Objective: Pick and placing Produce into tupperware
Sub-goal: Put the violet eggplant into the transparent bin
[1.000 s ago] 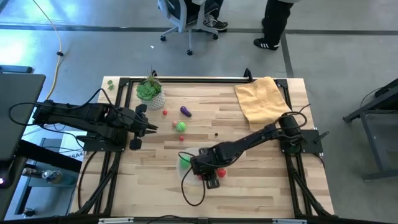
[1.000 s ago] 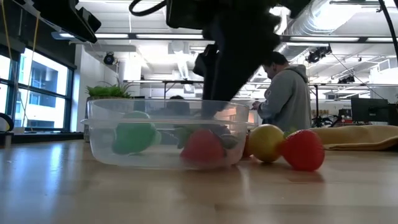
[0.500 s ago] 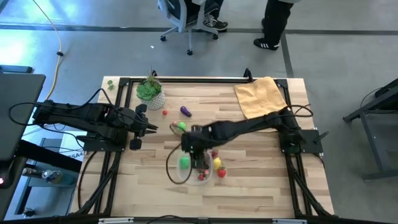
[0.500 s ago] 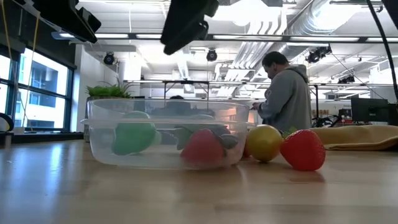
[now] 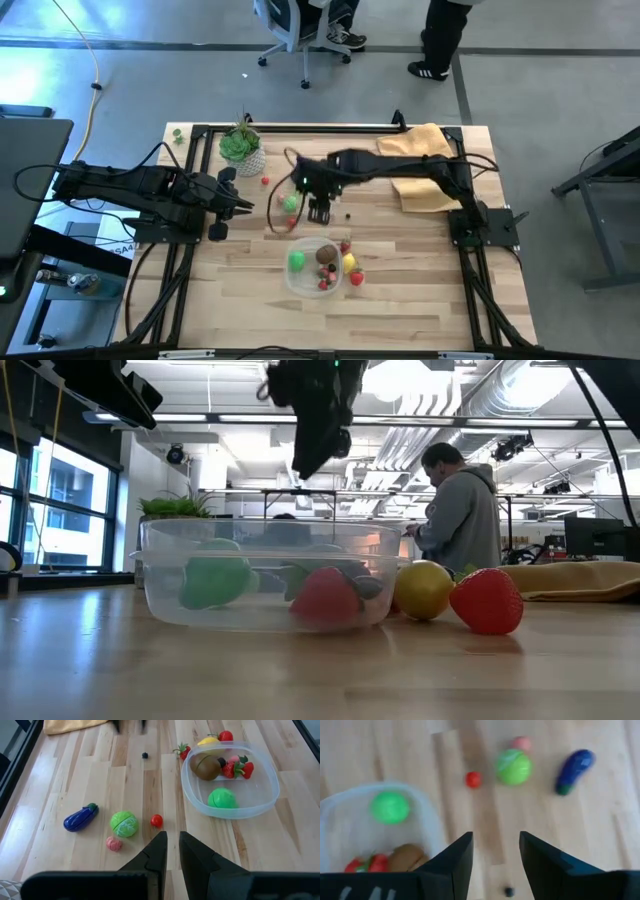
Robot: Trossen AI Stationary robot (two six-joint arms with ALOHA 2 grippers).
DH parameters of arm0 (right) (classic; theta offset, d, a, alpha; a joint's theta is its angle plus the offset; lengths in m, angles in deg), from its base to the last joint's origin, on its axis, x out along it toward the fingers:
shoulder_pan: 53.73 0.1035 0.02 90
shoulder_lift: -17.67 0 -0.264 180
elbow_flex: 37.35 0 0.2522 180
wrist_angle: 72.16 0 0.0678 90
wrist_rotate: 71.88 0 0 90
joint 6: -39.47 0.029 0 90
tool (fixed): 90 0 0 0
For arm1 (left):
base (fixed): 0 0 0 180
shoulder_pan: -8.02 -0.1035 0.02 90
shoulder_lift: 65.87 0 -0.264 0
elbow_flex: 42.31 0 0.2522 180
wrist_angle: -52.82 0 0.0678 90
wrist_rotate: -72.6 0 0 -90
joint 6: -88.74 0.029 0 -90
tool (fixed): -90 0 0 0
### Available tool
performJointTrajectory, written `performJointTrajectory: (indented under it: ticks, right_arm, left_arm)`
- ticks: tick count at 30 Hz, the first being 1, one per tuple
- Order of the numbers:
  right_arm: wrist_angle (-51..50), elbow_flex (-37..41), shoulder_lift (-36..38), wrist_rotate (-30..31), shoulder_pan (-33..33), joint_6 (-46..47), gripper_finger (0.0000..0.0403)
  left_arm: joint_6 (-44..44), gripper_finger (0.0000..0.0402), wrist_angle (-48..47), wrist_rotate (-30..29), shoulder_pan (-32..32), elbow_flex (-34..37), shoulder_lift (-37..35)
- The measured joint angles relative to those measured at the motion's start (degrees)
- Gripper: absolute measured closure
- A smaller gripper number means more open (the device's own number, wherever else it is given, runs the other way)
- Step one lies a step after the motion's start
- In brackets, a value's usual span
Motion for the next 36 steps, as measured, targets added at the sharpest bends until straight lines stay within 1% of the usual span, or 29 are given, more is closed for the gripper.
performJointTrajectory:
  ticks: [3,6,8,11,14,17,19,22,26,32,36]
  right_arm:
    - [1.7,0.4,0.0,-0.6,-3.8,1.2,0.0250]
    - [3.9,0.4,0.0,-1.2,-7.5,6.8,0.0250]
    - [5.4,0.4,0.0,-3.7,-9.9,9.8,0.0250]
    - [8.5,0.4,-0.6,-6.7,-12.8,11.0,0.0250]
    - [10.4,0.4,-1.9,-7.6,-14.5,11.8,0.0250]
    - [11.9,0.4,-3.7,-8.4,-15.6,11.8,0.0250]
    - [12.6,0.4,-5.2,-10.5,-16.2,12.1,0.0250]
    - [13.7,0.4,-7.6,-12.0,-16.4,13.4,0.0250]
    - [14.2,0.5,-10.1,-12.1,-16.7,13.1,0.0250]
    - [16.6,0.4,-11.8,-12.2,-16.7,12.9,0.0249]
    - [17.3,0.5,-13.6,-13.6,-17.0,13.6,0.0239]
  left_arm:
    - [0.0,0.0362,0.0,0.0,0.0,0.0,0.0]
    - [0.0,0.0362,0.0,0.0,0.0,0.0,0.0]
    - [0.0,0.0362,0.0,0.0,0.0,0.0,0.0]
    - [0.0,0.0362,0.0,0.0,0.0,0.0,0.0]
    - [0.0,0.0362,0.0,0.0,0.0,0.0,0.0]
    - [0.0,0.0362,0.0,0.0,0.0,0.0,0.0]
    - [0.0,0.0362,0.0,0.0,0.0,0.0,0.0]
    - [0.0,0.0362,0.0,0.0,0.0,0.0,0.0]
    - [0.0,0.0362,0.0,0.0,0.0,0.0,0.0]
    - [0.0,0.0362,0.0,0.0,0.0,0.0,0.0]
    - [0.0,0.0362,0.0,0.0,0.0,0.0,0.0]
